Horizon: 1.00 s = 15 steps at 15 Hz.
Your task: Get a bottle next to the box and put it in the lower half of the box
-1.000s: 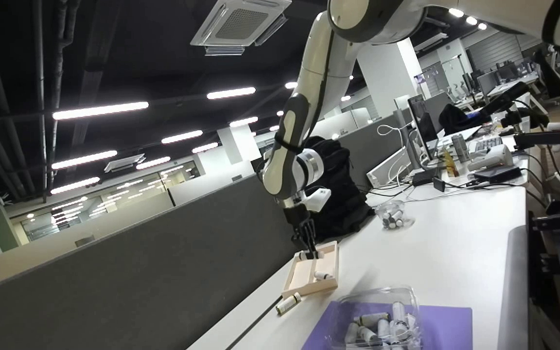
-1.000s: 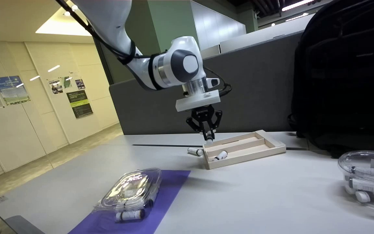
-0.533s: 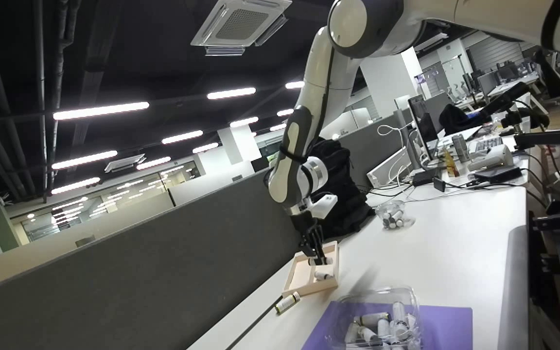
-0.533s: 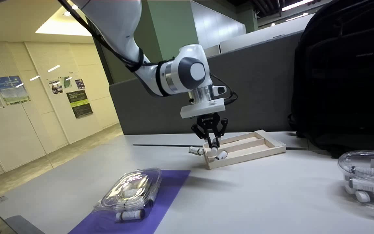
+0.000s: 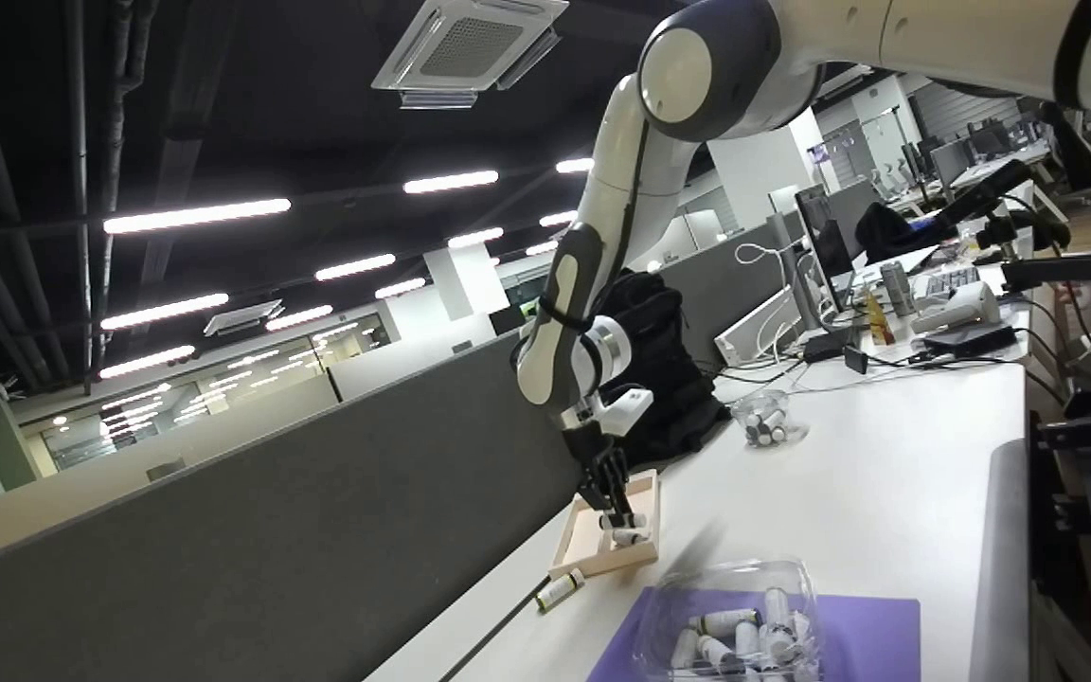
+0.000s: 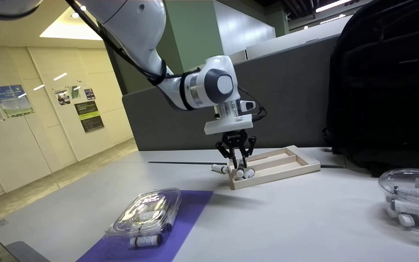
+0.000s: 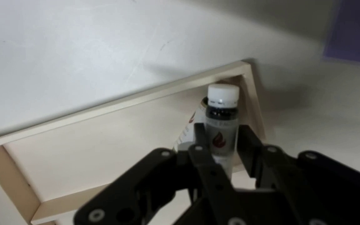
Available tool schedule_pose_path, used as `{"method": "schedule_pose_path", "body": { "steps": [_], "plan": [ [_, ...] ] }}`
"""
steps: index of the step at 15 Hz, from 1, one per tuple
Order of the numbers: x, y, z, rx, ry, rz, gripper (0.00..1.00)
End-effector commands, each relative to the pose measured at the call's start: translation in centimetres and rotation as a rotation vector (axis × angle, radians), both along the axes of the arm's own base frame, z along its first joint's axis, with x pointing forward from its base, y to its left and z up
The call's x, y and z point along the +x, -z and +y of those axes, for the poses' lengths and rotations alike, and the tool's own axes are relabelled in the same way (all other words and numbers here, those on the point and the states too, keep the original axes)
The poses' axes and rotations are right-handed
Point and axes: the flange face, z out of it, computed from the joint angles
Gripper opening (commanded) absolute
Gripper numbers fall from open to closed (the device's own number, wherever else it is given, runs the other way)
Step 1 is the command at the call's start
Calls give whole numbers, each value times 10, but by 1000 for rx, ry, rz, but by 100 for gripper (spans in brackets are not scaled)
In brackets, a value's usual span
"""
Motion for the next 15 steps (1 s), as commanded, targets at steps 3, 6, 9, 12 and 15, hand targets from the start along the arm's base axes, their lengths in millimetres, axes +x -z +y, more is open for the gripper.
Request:
{"method": "schedule_pose_path", "body": {
  "steps": [3, 6, 9, 12, 15],
  "plan": [
    [9, -6, 2, 15, 23, 14, 77],
    [4, -12, 6, 16, 13, 8, 96],
    [-4, -24, 13, 3, 2, 8, 100],
    [-15, -40, 23, -12, -36, 14, 100],
    [-32, -54, 31, -39, -55, 40, 100]
  ]
}}
